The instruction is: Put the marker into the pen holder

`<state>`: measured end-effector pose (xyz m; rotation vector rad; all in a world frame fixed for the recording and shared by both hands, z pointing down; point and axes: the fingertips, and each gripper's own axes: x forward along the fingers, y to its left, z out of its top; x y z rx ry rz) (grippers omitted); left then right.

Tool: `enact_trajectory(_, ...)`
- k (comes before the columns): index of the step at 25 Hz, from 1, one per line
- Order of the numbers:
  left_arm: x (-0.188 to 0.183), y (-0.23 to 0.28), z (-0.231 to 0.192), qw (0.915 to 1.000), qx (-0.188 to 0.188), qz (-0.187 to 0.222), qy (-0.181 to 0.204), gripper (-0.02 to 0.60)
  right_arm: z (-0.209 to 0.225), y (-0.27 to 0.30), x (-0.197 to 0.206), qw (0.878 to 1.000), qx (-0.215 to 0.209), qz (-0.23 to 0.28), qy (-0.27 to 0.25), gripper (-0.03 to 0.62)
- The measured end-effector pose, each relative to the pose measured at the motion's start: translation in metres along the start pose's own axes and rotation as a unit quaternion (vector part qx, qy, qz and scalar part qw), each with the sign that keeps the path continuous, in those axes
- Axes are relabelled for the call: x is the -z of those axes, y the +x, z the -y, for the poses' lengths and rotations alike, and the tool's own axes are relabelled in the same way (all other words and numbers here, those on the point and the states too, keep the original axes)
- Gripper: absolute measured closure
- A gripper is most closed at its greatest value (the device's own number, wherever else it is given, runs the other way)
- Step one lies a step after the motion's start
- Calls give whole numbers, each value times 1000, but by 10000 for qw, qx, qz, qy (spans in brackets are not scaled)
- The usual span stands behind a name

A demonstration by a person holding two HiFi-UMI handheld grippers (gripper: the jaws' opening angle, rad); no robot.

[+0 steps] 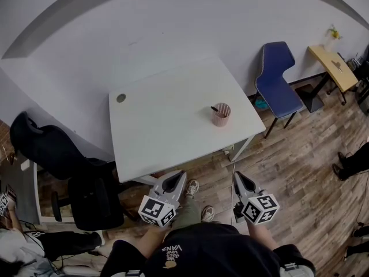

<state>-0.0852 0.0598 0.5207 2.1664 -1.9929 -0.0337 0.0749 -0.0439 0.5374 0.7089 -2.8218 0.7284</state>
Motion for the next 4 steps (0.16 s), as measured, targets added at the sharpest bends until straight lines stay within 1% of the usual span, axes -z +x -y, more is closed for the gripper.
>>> enact_trajectory(4,-2,6,3,10000,10,24,20,529,3,0,-1,10000,-24,16,8,594)
